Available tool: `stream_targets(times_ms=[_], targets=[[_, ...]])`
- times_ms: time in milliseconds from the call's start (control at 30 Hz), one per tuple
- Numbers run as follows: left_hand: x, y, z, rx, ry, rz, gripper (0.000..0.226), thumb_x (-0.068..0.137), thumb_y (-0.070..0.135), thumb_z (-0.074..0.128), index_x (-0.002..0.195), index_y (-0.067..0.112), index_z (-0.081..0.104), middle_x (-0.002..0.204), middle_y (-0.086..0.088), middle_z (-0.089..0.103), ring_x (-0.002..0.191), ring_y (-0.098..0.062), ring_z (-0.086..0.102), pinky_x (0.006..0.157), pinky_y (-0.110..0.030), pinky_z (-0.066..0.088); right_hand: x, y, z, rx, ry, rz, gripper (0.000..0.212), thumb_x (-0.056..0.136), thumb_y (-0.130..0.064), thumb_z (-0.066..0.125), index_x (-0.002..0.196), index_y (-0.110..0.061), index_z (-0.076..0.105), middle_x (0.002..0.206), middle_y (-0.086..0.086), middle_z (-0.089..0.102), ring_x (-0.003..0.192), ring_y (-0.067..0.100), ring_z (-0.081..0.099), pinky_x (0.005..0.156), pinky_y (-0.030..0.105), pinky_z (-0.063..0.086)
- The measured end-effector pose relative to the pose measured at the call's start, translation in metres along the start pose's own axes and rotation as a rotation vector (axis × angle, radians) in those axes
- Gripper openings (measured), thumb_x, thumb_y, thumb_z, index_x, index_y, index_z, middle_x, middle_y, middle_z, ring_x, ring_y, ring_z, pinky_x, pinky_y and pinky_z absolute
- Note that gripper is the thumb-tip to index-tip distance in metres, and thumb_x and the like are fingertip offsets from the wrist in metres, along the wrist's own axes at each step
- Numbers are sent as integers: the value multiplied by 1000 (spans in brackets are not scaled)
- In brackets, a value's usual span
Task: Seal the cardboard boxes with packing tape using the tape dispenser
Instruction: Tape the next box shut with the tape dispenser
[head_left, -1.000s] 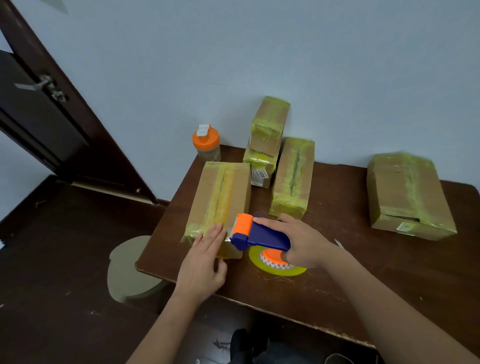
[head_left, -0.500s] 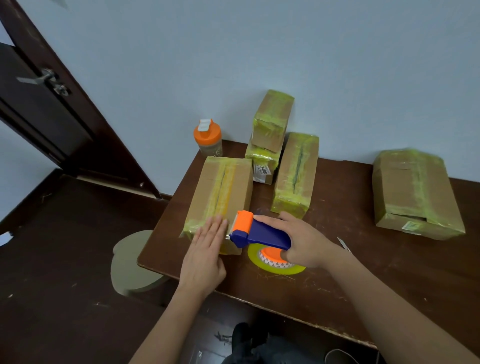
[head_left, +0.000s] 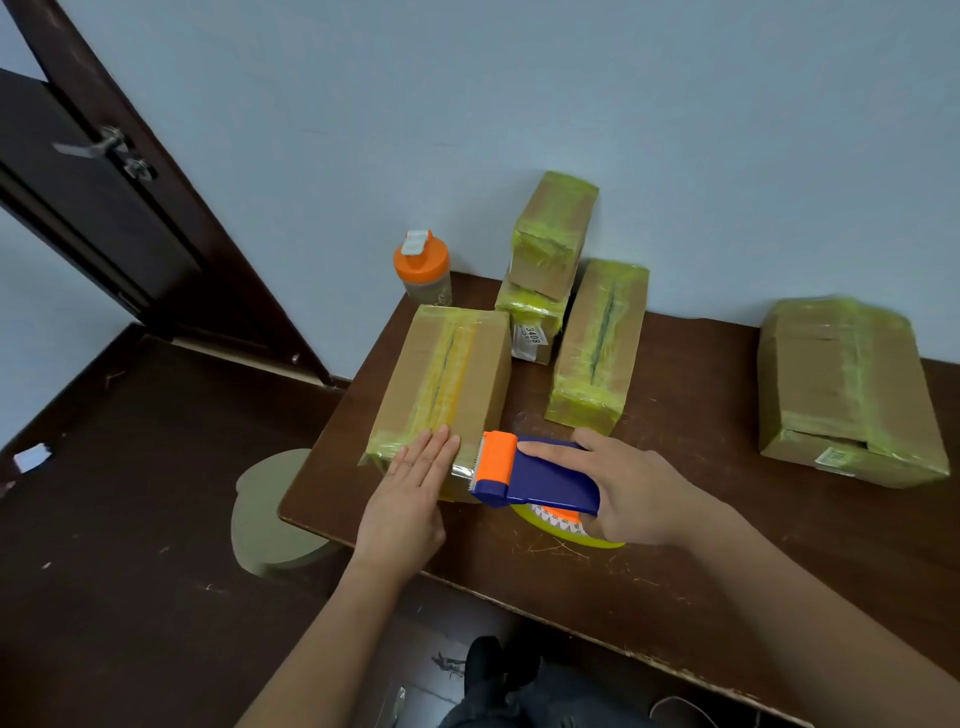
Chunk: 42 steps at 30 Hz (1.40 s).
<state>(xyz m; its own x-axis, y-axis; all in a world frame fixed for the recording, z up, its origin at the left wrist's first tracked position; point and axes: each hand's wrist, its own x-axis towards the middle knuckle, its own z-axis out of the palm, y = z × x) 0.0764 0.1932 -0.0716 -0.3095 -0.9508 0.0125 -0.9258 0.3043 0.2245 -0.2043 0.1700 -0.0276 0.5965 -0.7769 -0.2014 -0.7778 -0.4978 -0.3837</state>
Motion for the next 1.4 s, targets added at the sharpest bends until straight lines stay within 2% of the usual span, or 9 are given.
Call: stream_targets(times_ms=[200, 533, 700, 833, 967, 1200, 1233, 1300, 1400], targets=[[1, 1, 3, -28, 30, -21, 85, 78, -2, 61, 152, 20, 25, 158, 5, 17, 147, -10, 8, 119, -31, -1, -20, 17, -14, -87, -34, 40, 91, 88, -45, 64, 149, -52, -4, 125, -11, 36, 97, 5, 37, 62, 13, 31], [4, 12, 7, 13, 5, 16, 99, 72, 6, 67, 152, 38, 18, 160, -12, 16, 148, -28, 7, 117, -46, 6, -5, 2, -24, -196, -82, 106, 79, 88, -44, 59, 147, -55, 8, 119, -5, 43, 99, 18, 50, 71, 31, 45], [5, 14, 9, 86, 1, 40, 103, 69, 9, 69, 151, 41, 15, 159, -17, 16, 147, -34, 11, 115, -48, 8, 25, -30, -39, -257, -152, 176, 64, 86, -32, 55, 142, -52, 32, 103, -3, 50, 83, 21, 49, 65, 31, 38], [2, 13, 8, 95, 9, 35, 99, 70, 10, 69, 151, 40, 19, 158, -17, 18, 146, -36, 14, 115, -50, 10, 31, -35, -28, -472, -331, 213, 38, 82, -25, 54, 118, -33, 62, 91, -5, 59, 77, 23, 54, 65, 29, 44], [6, 17, 9, 65, 29, -1, 95, 69, 13, 65, 151, 38, 23, 158, -18, 17, 146, -35, 13, 117, -49, 13, 22, -22, -26, -280, -390, 304, 59, 82, -23, 51, 136, -46, 45, 96, -9, 53, 85, 23, 51, 69, 31, 43], [3, 22, -5, -38, 68, -12, 89, 76, 20, 57, 153, 36, 15, 159, -10, 13, 146, -29, 22, 117, -39, 18, 42, -28, 4, -343, -299, 490, 58, 87, -36, 56, 143, -33, 38, 125, 8, 50, 102, 31, 59, 74, 37, 42], [2, 21, -9, -121, 97, -20, 85, 77, 16, 59, 151, 35, 25, 159, -8, 17, 141, -27, 34, 113, -37, 31, 43, -28, 8, -340, -300, 515, 60, 88, -37, 56, 144, -32, 36, 126, 9, 49, 104, 32, 58, 74, 37, 42], [2, 16, -17, -285, 170, -31, 72, 77, 5, 63, 142, 30, 45, 158, -2, 24, 108, -17, 61, 84, -23, 51, 45, -30, 16, -332, -308, 534, 63, 89, -39, 58, 146, -29, 33, 130, 11, 48, 108, 34, 57, 74, 37, 42], [3, 1, -26, -394, 277, -64, 60, 75, -9, 64, 127, 20, 60, 151, 0, 38, 65, -2, 55, 62, -10, 43, 44, -31, 26, -304, -313, 549, 63, 89, -37, 58, 147, -29, 32, 132, 12, 46, 112, 35, 55, 75, 37, 42]])
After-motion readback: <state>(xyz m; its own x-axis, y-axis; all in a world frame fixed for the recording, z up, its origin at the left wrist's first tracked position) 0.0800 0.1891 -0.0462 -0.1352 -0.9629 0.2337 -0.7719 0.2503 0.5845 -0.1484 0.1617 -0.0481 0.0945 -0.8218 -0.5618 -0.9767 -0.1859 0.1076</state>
